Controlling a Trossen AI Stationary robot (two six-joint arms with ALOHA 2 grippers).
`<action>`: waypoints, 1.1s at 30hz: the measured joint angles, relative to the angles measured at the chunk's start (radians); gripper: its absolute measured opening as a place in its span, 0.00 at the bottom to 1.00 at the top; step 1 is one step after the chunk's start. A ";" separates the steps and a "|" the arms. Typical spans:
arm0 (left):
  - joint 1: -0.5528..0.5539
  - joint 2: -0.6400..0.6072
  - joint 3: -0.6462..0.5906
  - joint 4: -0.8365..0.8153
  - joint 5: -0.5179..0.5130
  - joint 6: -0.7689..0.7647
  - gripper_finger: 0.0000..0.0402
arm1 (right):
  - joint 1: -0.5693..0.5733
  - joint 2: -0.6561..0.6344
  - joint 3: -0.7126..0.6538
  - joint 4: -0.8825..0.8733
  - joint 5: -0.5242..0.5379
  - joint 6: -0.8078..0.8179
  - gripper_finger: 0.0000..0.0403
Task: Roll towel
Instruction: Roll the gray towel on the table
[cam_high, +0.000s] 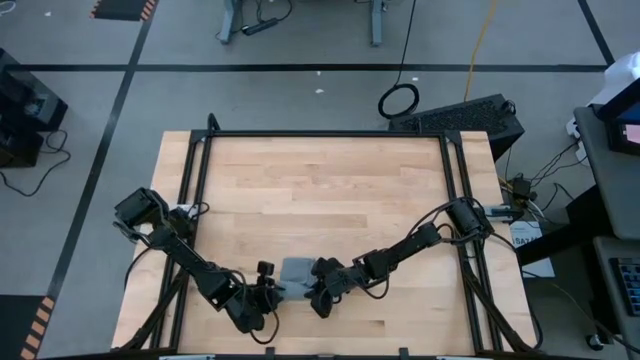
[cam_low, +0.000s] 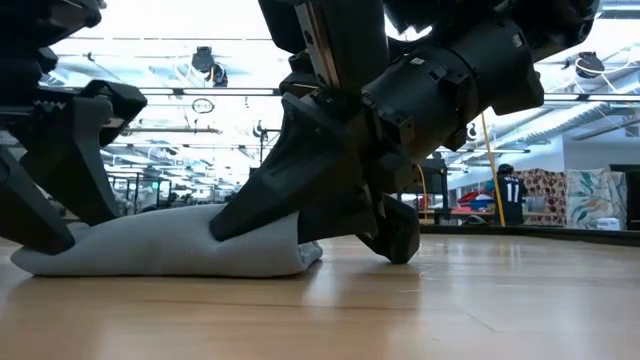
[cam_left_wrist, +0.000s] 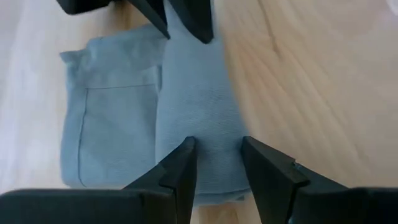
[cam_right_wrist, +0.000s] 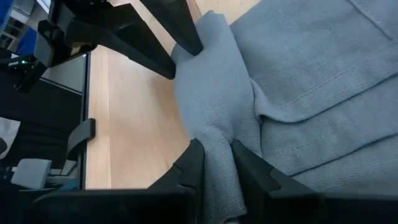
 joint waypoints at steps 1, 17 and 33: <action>0.004 0.000 0.000 0.000 0.013 -0.002 0.34 | 0.000 0.000 0.000 0.000 0.000 0.000 0.12; 0.099 -0.049 0.000 -0.046 0.218 -0.025 0.03 | 0.073 -0.133 -0.010 -0.103 0.164 -0.449 0.44; 0.218 -0.140 0.000 -0.104 0.446 -0.036 0.01 | 0.239 -0.048 -0.005 0.126 0.501 -1.190 0.55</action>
